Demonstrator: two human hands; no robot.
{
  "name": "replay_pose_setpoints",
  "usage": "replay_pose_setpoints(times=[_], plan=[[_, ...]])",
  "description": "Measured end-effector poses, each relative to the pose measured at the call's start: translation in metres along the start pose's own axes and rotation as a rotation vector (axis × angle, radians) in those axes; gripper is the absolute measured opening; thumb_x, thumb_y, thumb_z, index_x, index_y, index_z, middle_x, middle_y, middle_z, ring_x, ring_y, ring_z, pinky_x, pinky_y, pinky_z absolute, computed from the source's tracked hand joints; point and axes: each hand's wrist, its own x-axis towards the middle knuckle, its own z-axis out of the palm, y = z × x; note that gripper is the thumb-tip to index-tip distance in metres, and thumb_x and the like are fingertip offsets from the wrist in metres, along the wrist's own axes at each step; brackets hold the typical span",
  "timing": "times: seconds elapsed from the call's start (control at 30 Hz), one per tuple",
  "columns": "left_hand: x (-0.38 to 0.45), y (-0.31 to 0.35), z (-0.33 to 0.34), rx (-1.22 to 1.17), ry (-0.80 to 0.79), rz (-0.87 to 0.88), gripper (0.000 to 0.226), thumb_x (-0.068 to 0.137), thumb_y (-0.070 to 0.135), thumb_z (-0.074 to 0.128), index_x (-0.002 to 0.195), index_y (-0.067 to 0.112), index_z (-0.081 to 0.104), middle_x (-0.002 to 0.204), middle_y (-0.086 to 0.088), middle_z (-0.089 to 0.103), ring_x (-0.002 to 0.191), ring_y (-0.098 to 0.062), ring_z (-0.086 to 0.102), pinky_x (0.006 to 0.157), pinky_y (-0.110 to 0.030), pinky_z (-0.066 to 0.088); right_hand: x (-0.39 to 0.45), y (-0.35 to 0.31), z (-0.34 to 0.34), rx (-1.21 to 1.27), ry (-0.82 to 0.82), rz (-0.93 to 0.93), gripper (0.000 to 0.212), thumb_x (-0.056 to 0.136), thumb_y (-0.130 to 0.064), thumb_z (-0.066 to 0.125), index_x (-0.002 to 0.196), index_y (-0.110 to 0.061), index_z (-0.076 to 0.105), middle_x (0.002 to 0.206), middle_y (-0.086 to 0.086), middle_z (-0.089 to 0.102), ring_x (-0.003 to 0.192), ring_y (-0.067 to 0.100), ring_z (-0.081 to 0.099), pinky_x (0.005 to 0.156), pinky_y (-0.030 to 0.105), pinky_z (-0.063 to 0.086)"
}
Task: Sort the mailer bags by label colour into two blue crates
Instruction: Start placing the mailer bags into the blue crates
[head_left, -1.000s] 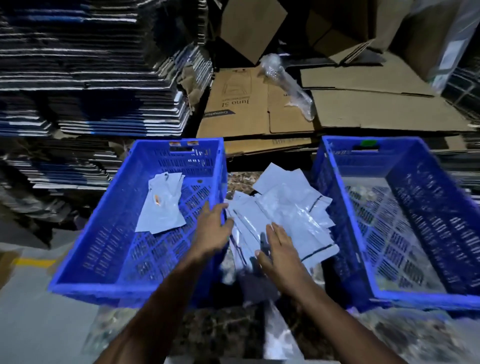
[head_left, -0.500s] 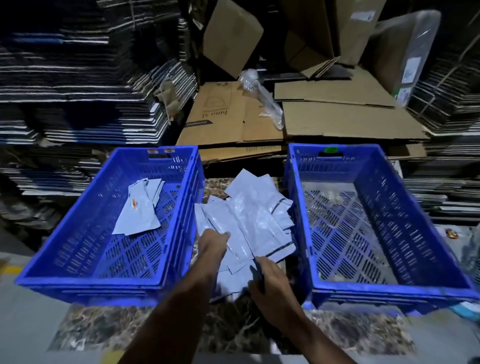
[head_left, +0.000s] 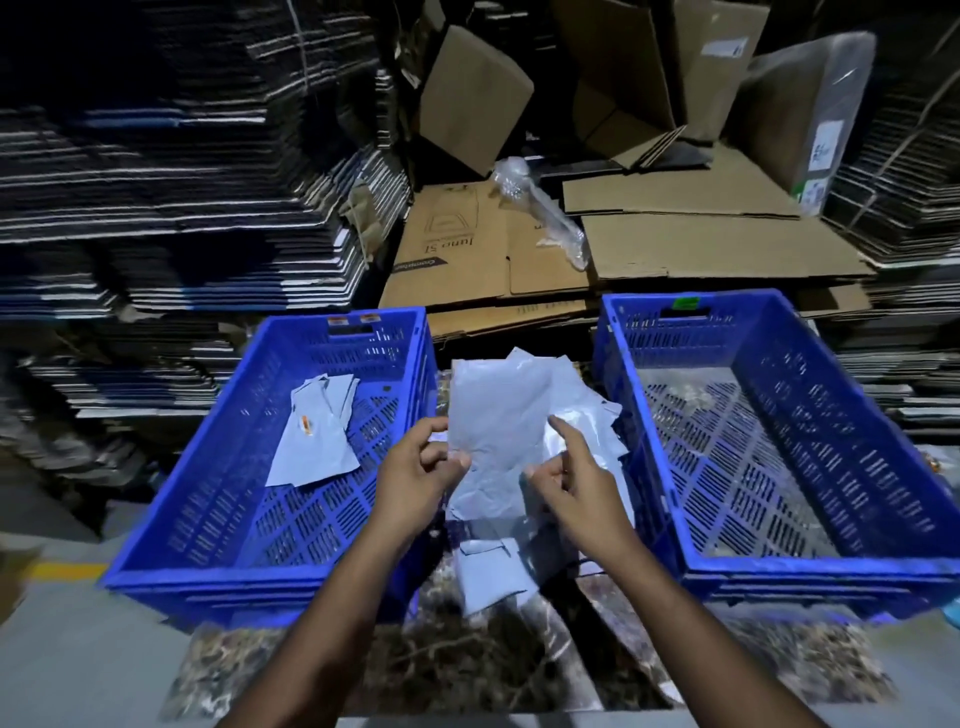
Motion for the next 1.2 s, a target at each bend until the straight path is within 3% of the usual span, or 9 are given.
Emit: replay_pose_setpoints(times=[0.1, 0.23, 0.33, 0.37, 0.4, 0.43, 0.73, 1.03, 1.2], plan=[[-0.009, 0.0, -0.007, 0.049, 0.02, 0.094, 0.027, 0.085, 0.0, 0.07, 0.095, 0.025, 0.071, 0.097, 0.008, 0.074, 0.098, -0.014, 0.067, 0.089, -0.042, 0.054, 0.004, -0.013, 0.006, 0.104, -0.02, -0.047, 0.022, 0.095, -0.007, 0.061, 0.111, -0.023, 0.061, 0.072, -0.002, 0.066, 0.063, 0.015, 0.066, 0.061, 0.037, 0.05], [-0.017, -0.007, -0.014, 0.171, 0.253, 0.151, 0.039, 0.087, -0.002, 0.064, 0.085, 0.036, 0.072, 0.131, 0.021, 0.058, 0.128, -0.01, 0.049, 0.1, -0.032, 0.043, -0.002, -0.022, 0.008, 0.217, -0.011, -0.164, 0.031, 0.089, -0.018, 0.061, 0.119, -0.02, 0.068, 0.12, -0.012, 0.067, 0.115, 0.012, 0.062, 0.093, 0.031, 0.052], [-0.032, 0.003, -0.009, -0.32, 0.175, -0.039, 0.023, 0.099, 0.009, 0.052, 0.101, 0.026, 0.068, 0.12, 0.008, 0.066, 0.112, -0.015, 0.062, 0.088, -0.033, 0.053, -0.003, -0.028, 0.006, 0.308, -0.012, -0.088, 0.036, 0.096, -0.006, 0.05, 0.125, -0.019, 0.067, 0.099, -0.018, 0.071, 0.096, 0.001, 0.064, 0.092, 0.029, 0.051], [-0.037, 0.007, -0.008, -0.455, 0.107, -0.087, 0.018, 0.1, 0.014, 0.05, 0.108, 0.022, 0.064, 0.114, 0.003, 0.069, 0.104, -0.016, 0.066, 0.079, -0.031, 0.055, -0.003, -0.028, 0.006, 0.338, -0.025, -0.053, 0.043, 0.097, 0.003, 0.041, 0.125, -0.017, 0.066, 0.086, -0.019, 0.069, 0.084, -0.002, 0.062, 0.069, 0.03, 0.041], [-0.041, 0.01, -0.008, -0.514, 0.044, -0.101, 0.018, 0.098, 0.017, 0.051, 0.113, 0.018, 0.061, 0.109, -0.002, 0.071, 0.098, -0.017, 0.067, 0.073, -0.029, 0.055, -0.004, -0.028, 0.005, 0.382, -0.037, -0.023, 0.049, 0.096, 0.008, 0.035, 0.126, -0.015, 0.066, 0.09, -0.02, 0.07, 0.087, -0.003, 0.062, 0.106, 0.043, 0.038], [-0.044, 0.012, -0.009, -0.529, -0.01, -0.105, 0.025, 0.094, 0.02, 0.054, 0.119, 0.017, 0.058, 0.108, -0.006, 0.071, 0.095, -0.018, 0.068, 0.071, -0.029, 0.055, -0.005, -0.03, 0.004, 0.398, -0.042, -0.02, 0.048, 0.095, 0.005, 0.034, 0.126, -0.015, 0.065, 0.106, -0.018, 0.071, 0.104, -0.003, 0.062, 0.099, 0.02, 0.045], [-0.05, 0.018, -0.01, -0.417, -0.155, 0.008, 0.068, 0.085, -0.001, 0.07, 0.139, 0.03, 0.041, 0.121, -0.014, 0.067, 0.112, -0.033, 0.065, 0.087, -0.047, 0.055, -0.023, -0.027, 0.003, 0.304, 0.008, -0.116, 0.037, 0.09, -0.009, 0.07, 0.125, -0.021, 0.066, 0.12, -0.009, 0.068, 0.106, 0.009, 0.063, 0.086, 0.025, 0.047], [-0.057, 0.012, -0.004, -0.303, -0.128, 0.028, 0.056, 0.086, -0.003, 0.068, 0.128, 0.031, 0.057, 0.133, 0.013, 0.06, 0.124, -0.008, 0.057, 0.089, -0.023, 0.052, -0.032, -0.031, 0.002, 0.283, 0.021, -0.113, 0.036, 0.089, -0.012, 0.071, 0.124, -0.02, 0.066, 0.125, -0.014, 0.066, 0.118, 0.006, 0.059, 0.094, 0.024, 0.049], [-0.062, 0.01, -0.005, -0.247, -0.109, 0.011, 0.056, 0.087, 0.0, 0.069, 0.13, 0.032, 0.055, 0.136, 0.003, 0.058, 0.124, -0.02, 0.058, 0.098, -0.042, 0.051, -0.034, -0.029, 0.005, 0.239, 0.019, -0.102, 0.038, 0.088, -0.012, 0.073, 0.123, -0.027, 0.065, 0.125, -0.017, 0.065, 0.12, 0.003, 0.057, 0.09, 0.016, 0.049]])
